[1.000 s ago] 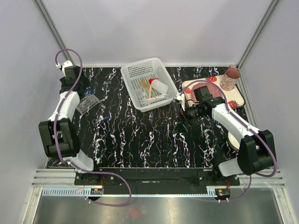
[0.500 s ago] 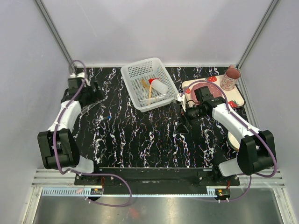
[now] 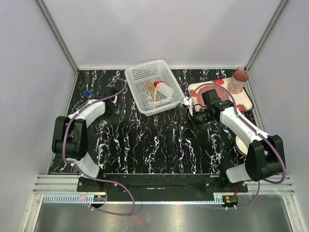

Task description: Organize the chemistry lab equipment

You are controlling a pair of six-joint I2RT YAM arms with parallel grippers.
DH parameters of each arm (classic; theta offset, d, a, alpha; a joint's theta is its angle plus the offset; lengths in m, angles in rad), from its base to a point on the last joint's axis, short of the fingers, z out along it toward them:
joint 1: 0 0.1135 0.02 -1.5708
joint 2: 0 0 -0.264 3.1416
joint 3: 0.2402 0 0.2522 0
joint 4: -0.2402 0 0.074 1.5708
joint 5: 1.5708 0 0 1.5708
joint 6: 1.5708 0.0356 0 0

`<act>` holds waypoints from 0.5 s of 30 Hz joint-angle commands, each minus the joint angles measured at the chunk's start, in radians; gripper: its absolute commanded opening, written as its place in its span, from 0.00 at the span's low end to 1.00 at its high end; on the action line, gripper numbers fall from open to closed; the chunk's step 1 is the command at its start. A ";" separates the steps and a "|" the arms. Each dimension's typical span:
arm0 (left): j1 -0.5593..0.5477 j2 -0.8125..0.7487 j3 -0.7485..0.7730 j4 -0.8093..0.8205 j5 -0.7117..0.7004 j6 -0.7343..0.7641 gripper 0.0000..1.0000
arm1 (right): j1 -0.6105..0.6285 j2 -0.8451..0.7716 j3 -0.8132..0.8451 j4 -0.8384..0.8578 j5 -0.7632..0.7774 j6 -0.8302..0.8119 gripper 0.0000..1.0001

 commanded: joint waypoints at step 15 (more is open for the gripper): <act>0.088 0.203 0.148 -0.017 0.124 0.122 0.50 | -0.022 -0.012 0.032 -0.019 -0.044 -0.034 1.00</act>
